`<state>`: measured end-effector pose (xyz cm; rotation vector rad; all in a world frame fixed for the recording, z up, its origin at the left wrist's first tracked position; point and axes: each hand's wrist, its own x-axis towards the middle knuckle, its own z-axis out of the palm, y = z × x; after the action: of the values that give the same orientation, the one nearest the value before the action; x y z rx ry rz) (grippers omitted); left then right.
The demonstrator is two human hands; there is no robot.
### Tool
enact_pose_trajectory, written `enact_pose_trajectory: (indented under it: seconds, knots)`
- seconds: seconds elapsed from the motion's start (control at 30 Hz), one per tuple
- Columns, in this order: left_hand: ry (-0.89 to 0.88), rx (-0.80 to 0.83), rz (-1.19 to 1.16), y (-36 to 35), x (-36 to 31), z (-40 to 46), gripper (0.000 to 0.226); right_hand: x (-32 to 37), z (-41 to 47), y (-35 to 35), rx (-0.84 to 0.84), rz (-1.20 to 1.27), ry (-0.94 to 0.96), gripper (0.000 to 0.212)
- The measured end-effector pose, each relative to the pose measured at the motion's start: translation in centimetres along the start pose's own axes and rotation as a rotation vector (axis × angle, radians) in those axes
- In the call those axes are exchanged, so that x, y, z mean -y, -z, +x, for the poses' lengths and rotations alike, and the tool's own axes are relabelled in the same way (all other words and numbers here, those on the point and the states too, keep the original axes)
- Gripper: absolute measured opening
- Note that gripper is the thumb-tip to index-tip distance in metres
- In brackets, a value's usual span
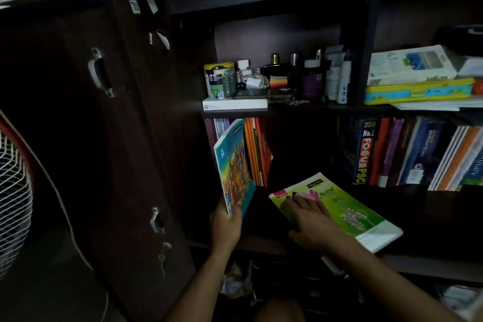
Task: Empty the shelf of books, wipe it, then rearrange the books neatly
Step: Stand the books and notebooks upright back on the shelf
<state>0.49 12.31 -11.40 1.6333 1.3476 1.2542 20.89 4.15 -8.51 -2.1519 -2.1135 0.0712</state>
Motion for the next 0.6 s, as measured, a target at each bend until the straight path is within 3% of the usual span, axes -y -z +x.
enact_pose_trajectory:
  seconds: [0.13, 0.33, 0.47, 0.6]
  knots:
    - [-0.011, 0.04, 0.039, -0.2, -0.4, -0.2, 0.041, -1.4, -1.5, -0.4, -0.054, -0.006, -0.005, 0.072]
    - [0.034, 0.193, -0.093, -0.9, -1.3, -0.7, 0.033, -1.0, -1.7, 0.6, -0.004, 0.031, -0.035, 0.072]
    - [0.049, 0.302, -0.138, -2.7, -2.1, -1.6, 0.019, -0.1, -0.7, 1.1, 0.011, 0.007, -0.1, 0.083]
    - [-0.024, 0.381, -0.087, -4.3, -2.0, -1.4, 0.028, 0.7, 0.9, 1.7, 0.041, -0.003, -0.155, 0.096]
